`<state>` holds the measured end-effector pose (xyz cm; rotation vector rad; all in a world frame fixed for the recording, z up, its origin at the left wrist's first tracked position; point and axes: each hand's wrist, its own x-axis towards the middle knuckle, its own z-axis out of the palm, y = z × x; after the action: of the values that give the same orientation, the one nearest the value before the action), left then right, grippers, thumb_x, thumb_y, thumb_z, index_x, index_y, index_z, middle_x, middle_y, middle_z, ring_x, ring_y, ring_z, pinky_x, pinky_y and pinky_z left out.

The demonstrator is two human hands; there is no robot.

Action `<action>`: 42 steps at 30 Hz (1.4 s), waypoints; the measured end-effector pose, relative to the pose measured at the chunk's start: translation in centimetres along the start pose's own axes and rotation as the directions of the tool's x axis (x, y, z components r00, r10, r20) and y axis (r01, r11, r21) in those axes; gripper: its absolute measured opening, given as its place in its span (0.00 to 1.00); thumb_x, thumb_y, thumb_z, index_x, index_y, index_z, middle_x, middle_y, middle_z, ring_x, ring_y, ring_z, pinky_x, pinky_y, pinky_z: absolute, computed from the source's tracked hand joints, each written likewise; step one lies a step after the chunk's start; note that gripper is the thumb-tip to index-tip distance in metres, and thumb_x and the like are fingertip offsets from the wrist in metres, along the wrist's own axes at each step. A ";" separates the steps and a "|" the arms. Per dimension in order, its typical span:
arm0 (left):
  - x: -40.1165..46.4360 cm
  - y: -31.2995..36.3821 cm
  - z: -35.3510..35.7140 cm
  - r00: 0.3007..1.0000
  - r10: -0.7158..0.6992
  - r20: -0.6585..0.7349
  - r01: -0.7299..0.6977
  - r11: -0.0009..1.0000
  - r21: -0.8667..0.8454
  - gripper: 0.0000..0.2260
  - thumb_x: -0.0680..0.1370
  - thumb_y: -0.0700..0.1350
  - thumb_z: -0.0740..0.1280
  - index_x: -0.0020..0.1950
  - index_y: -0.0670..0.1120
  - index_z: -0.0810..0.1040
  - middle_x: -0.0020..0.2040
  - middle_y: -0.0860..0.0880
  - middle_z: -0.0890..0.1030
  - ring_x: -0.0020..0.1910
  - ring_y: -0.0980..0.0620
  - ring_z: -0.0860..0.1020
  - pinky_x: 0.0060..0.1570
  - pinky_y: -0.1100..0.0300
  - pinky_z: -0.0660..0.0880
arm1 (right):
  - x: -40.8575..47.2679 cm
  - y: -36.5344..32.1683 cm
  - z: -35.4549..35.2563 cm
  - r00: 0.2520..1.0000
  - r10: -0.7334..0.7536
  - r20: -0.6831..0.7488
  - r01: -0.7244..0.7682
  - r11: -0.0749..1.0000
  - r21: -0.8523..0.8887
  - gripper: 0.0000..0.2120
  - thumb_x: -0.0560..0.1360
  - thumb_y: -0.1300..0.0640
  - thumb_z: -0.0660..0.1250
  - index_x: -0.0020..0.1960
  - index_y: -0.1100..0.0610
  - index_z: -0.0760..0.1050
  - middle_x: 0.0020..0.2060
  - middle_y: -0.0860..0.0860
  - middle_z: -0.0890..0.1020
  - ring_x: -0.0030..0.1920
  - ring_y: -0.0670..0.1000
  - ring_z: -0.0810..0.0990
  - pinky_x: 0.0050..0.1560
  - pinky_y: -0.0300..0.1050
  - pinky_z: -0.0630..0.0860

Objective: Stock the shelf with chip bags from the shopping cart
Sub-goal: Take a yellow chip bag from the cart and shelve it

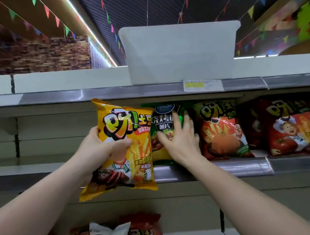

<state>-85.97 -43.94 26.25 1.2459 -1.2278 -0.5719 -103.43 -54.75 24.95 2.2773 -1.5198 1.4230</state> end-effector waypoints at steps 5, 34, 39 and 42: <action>0.3 -0.2 -0.2 1.000 0.001 0.013 -0.001 1.000 -0.025 0.52 0.46 0.58 0.83 0.68 0.54 0.67 0.57 0.45 0.81 0.50 0.39 0.82 0.53 0.41 0.77 | 0.7 1.9 0.0 1.000 -0.023 0.015 0.025 0.987 -0.158 0.41 0.73 0.32 0.56 0.77 0.49 0.43 0.76 0.56 0.46 0.75 0.58 0.48 0.71 0.58 0.56; 0.6 -0.1 -3.4 0.977 -0.203 0.058 0.211 0.946 -0.247 0.14 0.70 0.42 0.75 0.52 0.42 0.78 0.39 0.42 0.85 0.36 0.42 0.84 0.44 0.47 0.81 | -2.0 -6.2 1.7 0.892 -0.108 0.438 -0.190 0.791 0.582 0.27 0.77 0.41 0.59 0.72 0.50 0.61 0.63 0.52 0.75 0.57 0.50 0.78 0.60 0.46 0.72; 4.5 -1.0 -3.6 0.981 -0.186 0.052 0.193 0.964 -0.185 0.34 0.66 0.50 0.78 0.67 0.43 0.69 0.50 0.40 0.82 0.32 0.46 0.83 0.28 0.55 0.79 | 0.1 -6.7 4.1 0.847 0.015 0.532 -0.434 0.597 0.675 0.34 0.71 0.41 0.68 0.71 0.54 0.61 0.55 0.55 0.81 0.48 0.56 0.84 0.52 0.56 0.80; 6.9 -1.9 -4.1 0.981 -0.174 0.080 0.184 0.972 -0.143 0.50 0.55 0.59 0.79 0.72 0.49 0.64 0.61 0.39 0.77 0.43 0.42 0.83 0.36 0.47 0.81 | 1.3 -7.0 4.9 0.835 0.132 0.534 -0.513 0.538 0.669 0.29 0.73 0.45 0.68 0.68 0.57 0.65 0.52 0.58 0.82 0.46 0.58 0.83 0.47 0.52 0.81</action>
<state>-79.51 -48.89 27.69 1.2248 -1.1125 -0.8296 -94.88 -54.52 25.97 3.1061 -1.7361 2.1917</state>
